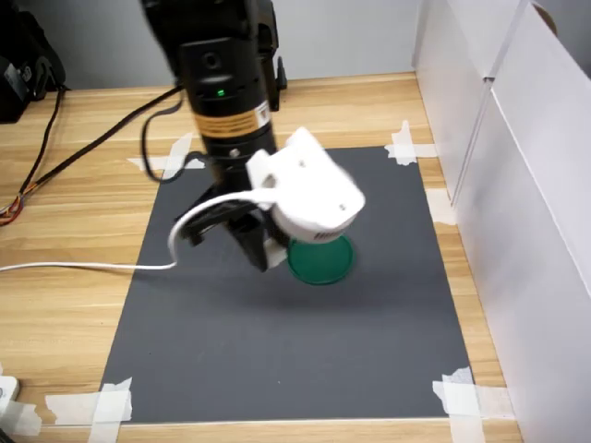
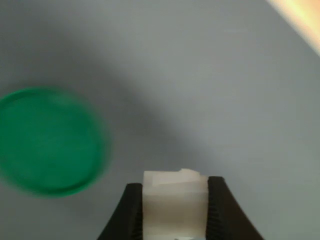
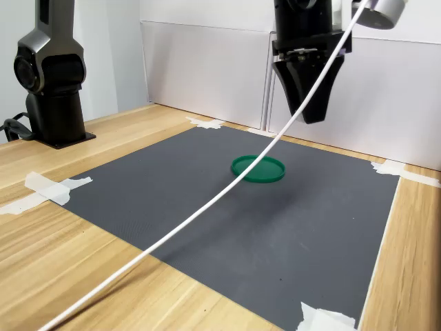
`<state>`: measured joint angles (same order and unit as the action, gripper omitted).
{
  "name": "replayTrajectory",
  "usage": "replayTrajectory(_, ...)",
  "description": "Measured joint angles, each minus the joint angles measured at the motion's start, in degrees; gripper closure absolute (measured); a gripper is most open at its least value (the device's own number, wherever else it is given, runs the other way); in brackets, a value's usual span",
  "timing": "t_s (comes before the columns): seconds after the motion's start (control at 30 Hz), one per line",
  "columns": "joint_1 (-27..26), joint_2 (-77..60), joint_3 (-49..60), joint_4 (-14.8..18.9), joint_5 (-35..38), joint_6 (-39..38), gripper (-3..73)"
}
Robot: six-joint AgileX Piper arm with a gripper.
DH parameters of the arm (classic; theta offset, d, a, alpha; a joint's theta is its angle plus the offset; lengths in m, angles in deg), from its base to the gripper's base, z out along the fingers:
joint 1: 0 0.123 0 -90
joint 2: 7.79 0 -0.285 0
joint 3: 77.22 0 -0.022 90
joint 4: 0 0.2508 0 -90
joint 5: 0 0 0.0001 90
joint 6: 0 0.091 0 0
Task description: Grasp a white terminal and put it in the green lid.
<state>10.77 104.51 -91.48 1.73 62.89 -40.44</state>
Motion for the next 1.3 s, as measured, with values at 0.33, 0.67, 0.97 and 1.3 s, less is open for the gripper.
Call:
replayTrajectory(0.33, 6.56, -4.46, 18.87, -3.19, -9.05, -0.49, 41.6)
replayTrajectory(0.67, 6.92, -2.75, 21.29, -4.22, -16.08, -1.52, 41.6)
replayTrajectory(0.97, 6.92, -0.49, 21.29, -4.27, -16.15, -2.69, 41.6)
replayTrajectory(1.3, 6.92, 0.08, 21.29, -3.72, -16.63, -2.28, 29.0)
